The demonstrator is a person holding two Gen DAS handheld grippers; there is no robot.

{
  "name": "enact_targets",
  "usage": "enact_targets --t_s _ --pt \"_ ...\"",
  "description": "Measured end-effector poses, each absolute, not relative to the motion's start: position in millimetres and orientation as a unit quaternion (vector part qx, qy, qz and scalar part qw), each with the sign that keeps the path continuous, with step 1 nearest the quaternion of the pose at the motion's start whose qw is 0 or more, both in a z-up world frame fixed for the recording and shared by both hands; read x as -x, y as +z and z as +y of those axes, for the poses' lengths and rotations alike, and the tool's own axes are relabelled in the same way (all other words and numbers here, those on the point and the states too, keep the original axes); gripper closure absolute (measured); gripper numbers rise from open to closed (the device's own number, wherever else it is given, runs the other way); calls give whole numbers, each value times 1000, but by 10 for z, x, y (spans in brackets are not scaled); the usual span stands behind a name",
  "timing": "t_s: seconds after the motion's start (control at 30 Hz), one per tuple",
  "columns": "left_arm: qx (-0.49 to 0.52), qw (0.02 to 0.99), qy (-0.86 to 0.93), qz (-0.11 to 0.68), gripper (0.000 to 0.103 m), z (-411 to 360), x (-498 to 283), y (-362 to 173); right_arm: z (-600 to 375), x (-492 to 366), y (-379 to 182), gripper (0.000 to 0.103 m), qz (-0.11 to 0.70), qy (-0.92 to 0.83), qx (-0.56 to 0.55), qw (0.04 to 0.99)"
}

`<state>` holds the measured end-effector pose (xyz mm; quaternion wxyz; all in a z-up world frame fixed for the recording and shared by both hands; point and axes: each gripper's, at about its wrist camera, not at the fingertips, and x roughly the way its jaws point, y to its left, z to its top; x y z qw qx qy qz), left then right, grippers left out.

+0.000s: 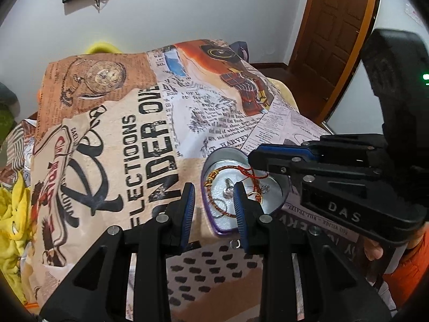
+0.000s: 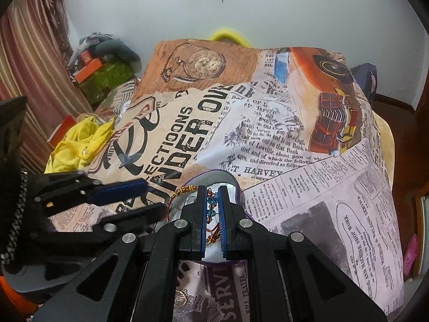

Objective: Organize jewelry
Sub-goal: 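Lower the ring into the tin with left tool while right tool lowers the bracelet, then open both tools and lift them out of the heart tin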

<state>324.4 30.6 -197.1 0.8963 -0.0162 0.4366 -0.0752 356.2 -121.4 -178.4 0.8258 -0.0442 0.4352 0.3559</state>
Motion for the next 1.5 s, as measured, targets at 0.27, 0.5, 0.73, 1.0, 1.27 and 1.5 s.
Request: enact_targets --t_s 0.27,0.5,0.73,1.0,1.27,1.5 --pt "20 901 -64 429 74 427 -3116 -1854 -1211 -3494 -1696 74 434 346 47 830" --pt "24 905 -57 421 74 479 -2993 -1742 -1249 -3375 -1536 71 416 337 50 843" --pt "25 908 -53 414 74 484 -2838 -1616 -1298 -3221 -1429 70 406 327 56 851" --pt "22 908 -51 415 70 465 -2621 -1572 -1395 -3010 -1385 70 405 318 53 856" --pt "9 902 -48 428 63 465 -2403 -1649 -1509 -2822 -1534 70 427 309 44 849" --pt "19 891 -48 452 63 517 -2319 -1854 -1504 -2730 -1846 70 466 302 42 830"
